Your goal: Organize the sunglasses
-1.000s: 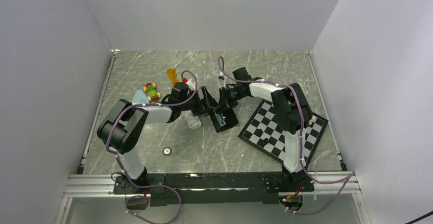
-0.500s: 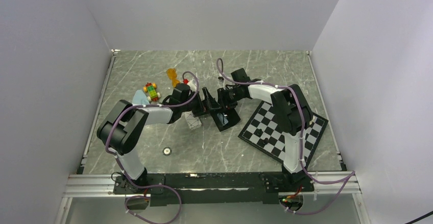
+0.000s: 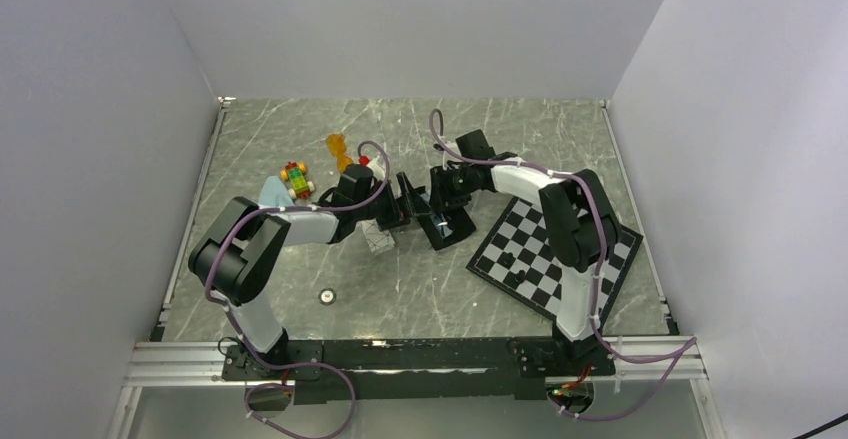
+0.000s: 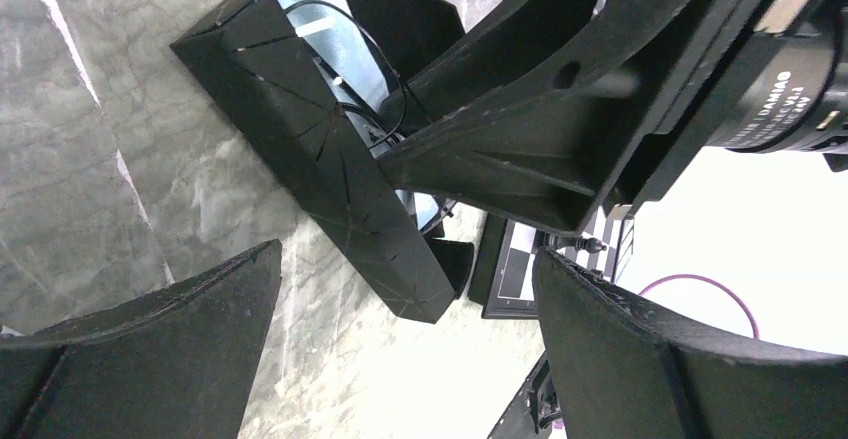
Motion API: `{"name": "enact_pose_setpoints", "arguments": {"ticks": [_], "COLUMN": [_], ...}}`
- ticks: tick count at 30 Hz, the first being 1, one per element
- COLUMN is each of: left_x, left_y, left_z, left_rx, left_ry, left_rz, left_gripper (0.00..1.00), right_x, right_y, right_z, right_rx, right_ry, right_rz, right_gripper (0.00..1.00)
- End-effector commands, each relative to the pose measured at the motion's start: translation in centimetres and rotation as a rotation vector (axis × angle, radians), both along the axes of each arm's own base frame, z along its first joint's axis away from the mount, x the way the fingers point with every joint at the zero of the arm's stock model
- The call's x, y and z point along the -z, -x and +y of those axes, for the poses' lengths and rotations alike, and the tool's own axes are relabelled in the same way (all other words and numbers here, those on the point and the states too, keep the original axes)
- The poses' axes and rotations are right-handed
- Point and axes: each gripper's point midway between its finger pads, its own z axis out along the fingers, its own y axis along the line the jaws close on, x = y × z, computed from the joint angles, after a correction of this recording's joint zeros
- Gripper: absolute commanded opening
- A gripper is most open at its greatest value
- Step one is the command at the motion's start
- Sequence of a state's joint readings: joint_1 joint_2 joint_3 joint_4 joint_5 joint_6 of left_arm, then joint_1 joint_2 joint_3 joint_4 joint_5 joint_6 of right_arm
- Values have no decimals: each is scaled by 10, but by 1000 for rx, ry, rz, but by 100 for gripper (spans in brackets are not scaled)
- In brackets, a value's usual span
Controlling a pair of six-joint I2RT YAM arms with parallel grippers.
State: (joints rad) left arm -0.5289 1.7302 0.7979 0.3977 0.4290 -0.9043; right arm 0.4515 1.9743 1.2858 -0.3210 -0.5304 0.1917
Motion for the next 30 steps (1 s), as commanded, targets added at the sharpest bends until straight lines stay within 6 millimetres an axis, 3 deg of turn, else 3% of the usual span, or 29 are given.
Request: {"name": "enact_pose_setpoints", "arguments": {"ticks": [1, 11, 14, 18, 21, 25, 30], "left_x": [-18, -15, -7, 3, 10, 21, 31], "left_y": [0, 0, 0, 0, 2, 4, 4], "left_z": [-2, 0, 4, 9, 14, 21, 24], "left_rx": [-4, -18, -35, -59, -80, -108, -125], "left_ry": [28, 16, -22, -92, -159, -256, -308], "left_rz": [-44, -37, -7, 18, 32, 52, 74], "left_gripper": [99, 94, 84, 53, 33, 25, 24], "right_x": [-31, -45, -55, -58, -47, -23, -8], "right_y": [-11, -15, -21, -31, -36, -39, -34], "right_z": [-2, -10, -19, -45, -70, -93, -90], "right_rx": [46, 81, 137, 257, 344, 394, 347], "right_ry": [-19, 10, 26, 38, 42, 70, 58], "right_rz": [-78, -124, -158, -161, -120, -63, -20], "right_gripper": [42, 42, 42, 41, 38, 27, 20]}}
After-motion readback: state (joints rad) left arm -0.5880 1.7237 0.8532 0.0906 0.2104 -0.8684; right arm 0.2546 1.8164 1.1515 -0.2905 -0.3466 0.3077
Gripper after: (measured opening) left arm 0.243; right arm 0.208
